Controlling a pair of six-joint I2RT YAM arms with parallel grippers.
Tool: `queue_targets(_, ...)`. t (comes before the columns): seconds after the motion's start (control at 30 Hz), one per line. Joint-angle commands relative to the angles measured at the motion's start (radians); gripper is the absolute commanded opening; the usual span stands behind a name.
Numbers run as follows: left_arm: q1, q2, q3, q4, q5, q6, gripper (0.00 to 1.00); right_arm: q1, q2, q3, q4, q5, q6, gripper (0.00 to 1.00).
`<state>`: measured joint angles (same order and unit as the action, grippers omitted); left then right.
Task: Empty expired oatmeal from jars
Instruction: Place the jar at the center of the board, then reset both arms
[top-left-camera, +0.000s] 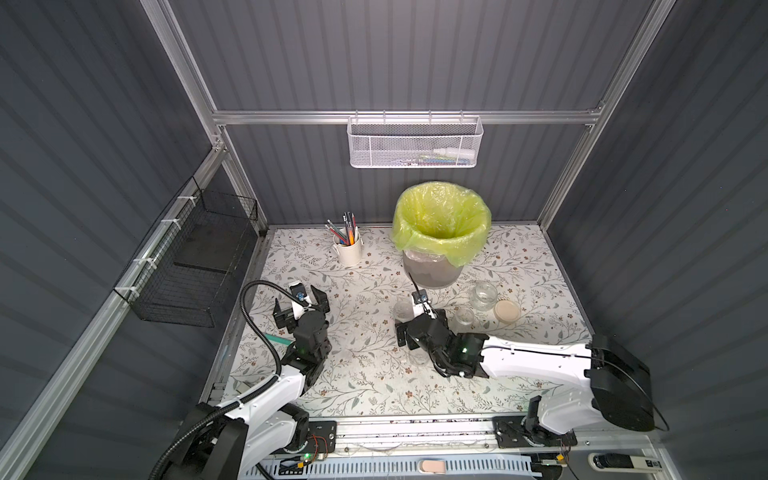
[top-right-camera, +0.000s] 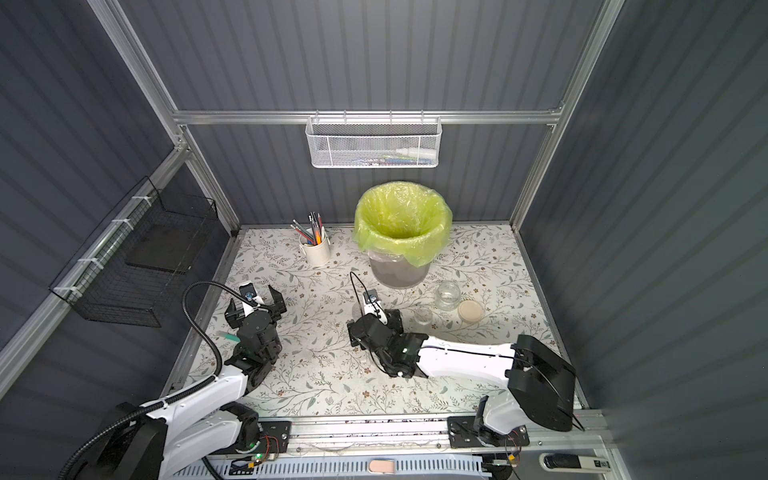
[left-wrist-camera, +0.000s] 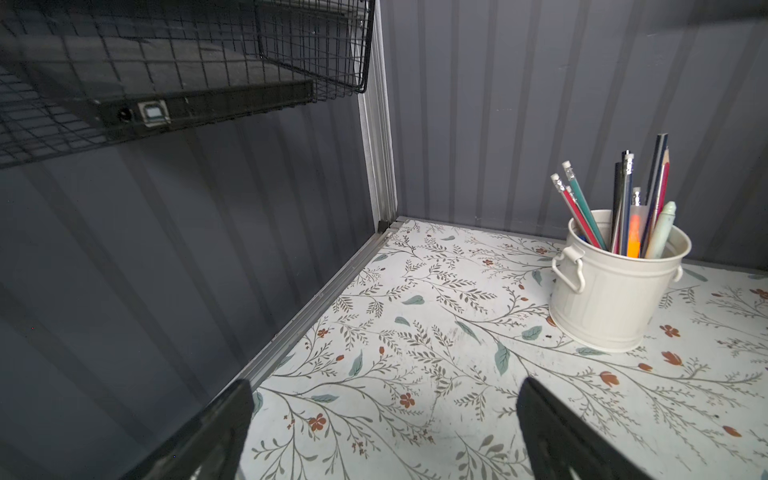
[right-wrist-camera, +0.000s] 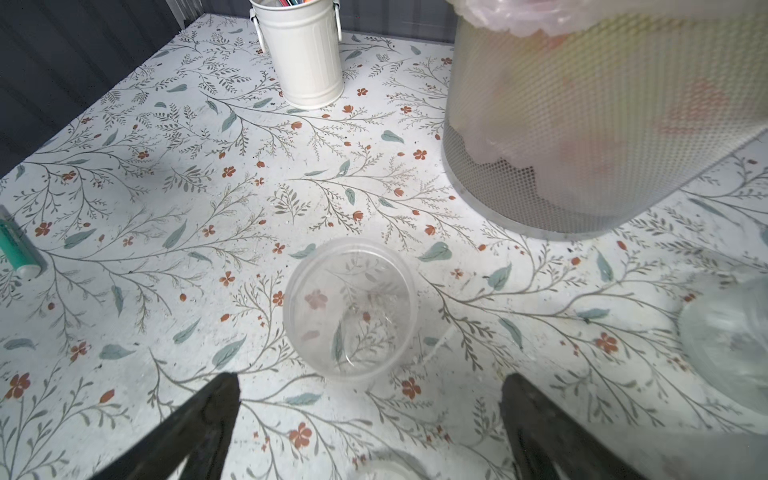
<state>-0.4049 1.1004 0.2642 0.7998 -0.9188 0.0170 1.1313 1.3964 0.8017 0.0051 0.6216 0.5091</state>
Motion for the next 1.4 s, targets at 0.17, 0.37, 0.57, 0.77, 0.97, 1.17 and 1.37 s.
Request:
queue_targets(0.17, 0.048, 0.338, -0.031, 0.387, 0.141, 0.090, 1.00, 0.016, -0.270, -0.067, -0.166, 0.152, -0.004, 0.99)
queue_targets(0.37, 0.069, 0.525, -0.018, 0.553, 0.198, 0.152, 1.00, -0.029, -0.551, -0.111, -0.121, 0.297, -0.178, 0.99)
queue_targets(0.57, 0.077, 0.603, 0.004, 0.581, 0.232, 0.159, 1.00, -0.244, -0.797, -0.272, 0.097, 0.267, -0.417, 0.99)
queue_targets(0.77, 0.091, 0.613, 0.036, 0.521, 0.266, 0.146, 1.00, -0.512, -0.915, -0.300, 0.015, 0.091, -0.341, 0.99)
queue_targets(0.97, 0.130, 0.592, 0.071, 0.411, 0.329, 0.115, 1.00, -0.708, -0.780, -0.276, -0.009, 0.020, -0.348, 0.99)
queue_targets(1.17, 0.150, 0.581, 0.100, 0.336, 0.356, 0.094, 1.00, -0.956, -0.559, -0.368, 0.289, -0.088, -0.453, 0.99)
queue_targets(1.37, 0.152, 0.585, 0.074, 0.390, 0.328, 0.080, 1.00, -1.164, -0.388, -0.440, 0.464, -0.240, -0.392, 0.99)
